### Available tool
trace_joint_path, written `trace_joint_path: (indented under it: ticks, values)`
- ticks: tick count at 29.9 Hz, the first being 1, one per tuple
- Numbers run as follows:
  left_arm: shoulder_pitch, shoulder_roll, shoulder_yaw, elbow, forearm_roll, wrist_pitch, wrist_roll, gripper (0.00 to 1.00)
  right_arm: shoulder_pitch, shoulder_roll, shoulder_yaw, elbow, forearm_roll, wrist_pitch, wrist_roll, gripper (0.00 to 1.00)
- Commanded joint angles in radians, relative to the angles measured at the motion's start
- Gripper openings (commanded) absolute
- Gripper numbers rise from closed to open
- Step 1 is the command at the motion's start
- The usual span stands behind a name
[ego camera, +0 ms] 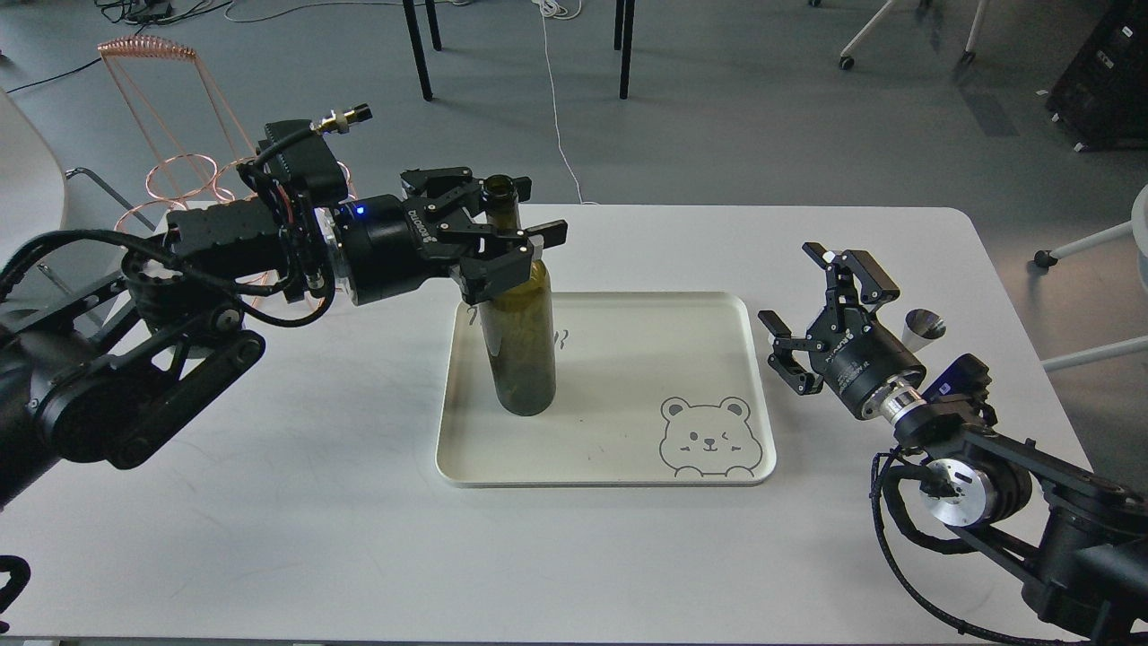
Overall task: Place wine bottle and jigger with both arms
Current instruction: 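Close the left gripper around the neck of the green wine bottle, then lift the bottle and carry it over the copper wire rack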
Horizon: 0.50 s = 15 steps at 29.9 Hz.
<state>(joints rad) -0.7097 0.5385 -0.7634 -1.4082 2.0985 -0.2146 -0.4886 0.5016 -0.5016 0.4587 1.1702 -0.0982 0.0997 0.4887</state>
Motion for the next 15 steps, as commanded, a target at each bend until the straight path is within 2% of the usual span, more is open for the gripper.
trace_joint_path:
  ticks: [1,4,10,15]
  values:
    - [-0.001,0.000,0.012,0.000,0.000,0.000,0.000,0.30,0.000,0.001,0.000,-0.001,0.000,0.000,0.000,0.99]
    - [0.001,0.000,0.013,0.000,-0.002,0.006,0.000,0.17,0.000,0.001,-0.002,-0.001,-0.002,0.000,0.000,0.99]
    - [-0.030,0.011,0.012,-0.006,-0.035,0.055,0.000,0.16,0.000,0.000,-0.002,-0.003,-0.026,-0.002,0.000,0.99]
    - [-0.172,0.096,0.013,-0.003,-0.133,0.043,0.000,0.16,-0.002,0.000,0.000,-0.003,-0.025,-0.002,0.000,0.99]
